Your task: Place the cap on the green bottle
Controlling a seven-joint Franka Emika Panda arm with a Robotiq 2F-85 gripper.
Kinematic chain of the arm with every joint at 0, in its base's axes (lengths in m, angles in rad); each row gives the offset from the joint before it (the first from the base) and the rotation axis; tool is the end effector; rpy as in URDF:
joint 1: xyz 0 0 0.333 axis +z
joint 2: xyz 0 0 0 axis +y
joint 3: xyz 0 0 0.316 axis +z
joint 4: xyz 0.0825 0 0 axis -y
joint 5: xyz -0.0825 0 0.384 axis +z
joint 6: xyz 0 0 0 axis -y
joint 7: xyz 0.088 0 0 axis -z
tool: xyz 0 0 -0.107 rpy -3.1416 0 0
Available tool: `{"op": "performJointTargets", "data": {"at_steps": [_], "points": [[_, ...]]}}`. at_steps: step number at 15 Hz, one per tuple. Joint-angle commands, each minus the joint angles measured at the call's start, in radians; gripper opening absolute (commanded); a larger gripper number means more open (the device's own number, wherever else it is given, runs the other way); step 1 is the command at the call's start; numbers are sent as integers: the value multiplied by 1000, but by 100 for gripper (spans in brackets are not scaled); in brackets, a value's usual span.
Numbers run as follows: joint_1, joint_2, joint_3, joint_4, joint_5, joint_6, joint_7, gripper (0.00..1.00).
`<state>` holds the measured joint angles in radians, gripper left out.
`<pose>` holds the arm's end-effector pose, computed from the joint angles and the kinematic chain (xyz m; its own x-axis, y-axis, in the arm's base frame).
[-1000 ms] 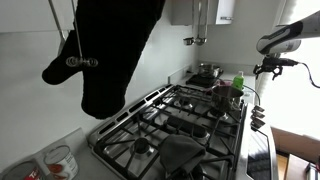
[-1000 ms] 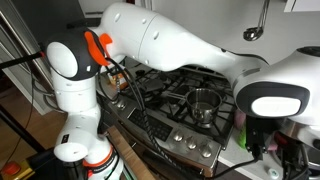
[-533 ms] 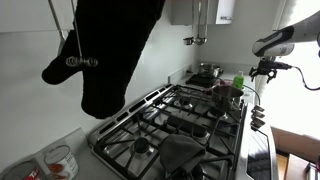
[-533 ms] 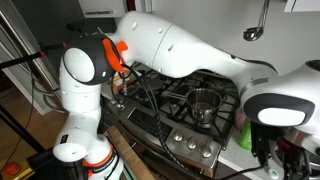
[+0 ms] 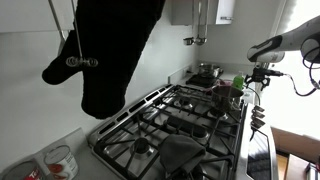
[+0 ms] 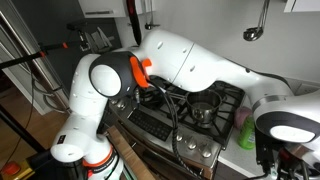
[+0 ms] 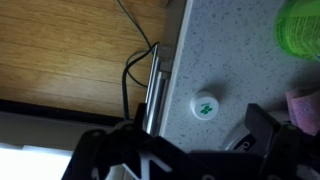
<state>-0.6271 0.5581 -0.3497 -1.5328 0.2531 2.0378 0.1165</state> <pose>0.4299 -0.5457 0.3446 0.3978 -0.9172 -0.0217 -0.9171 -0.3968 -0.0391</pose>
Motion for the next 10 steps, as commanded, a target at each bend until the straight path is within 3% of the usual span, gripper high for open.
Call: {"op": "performJointTargets", "data": {"at_steps": [1, 6, 10], "points": [[-42, 76, 34, 100, 22, -45, -9, 100], [-63, 122, 62, 151, 24, -43, -15, 100], [-74, 147, 77, 174, 22, -66, -12, 92]]}}
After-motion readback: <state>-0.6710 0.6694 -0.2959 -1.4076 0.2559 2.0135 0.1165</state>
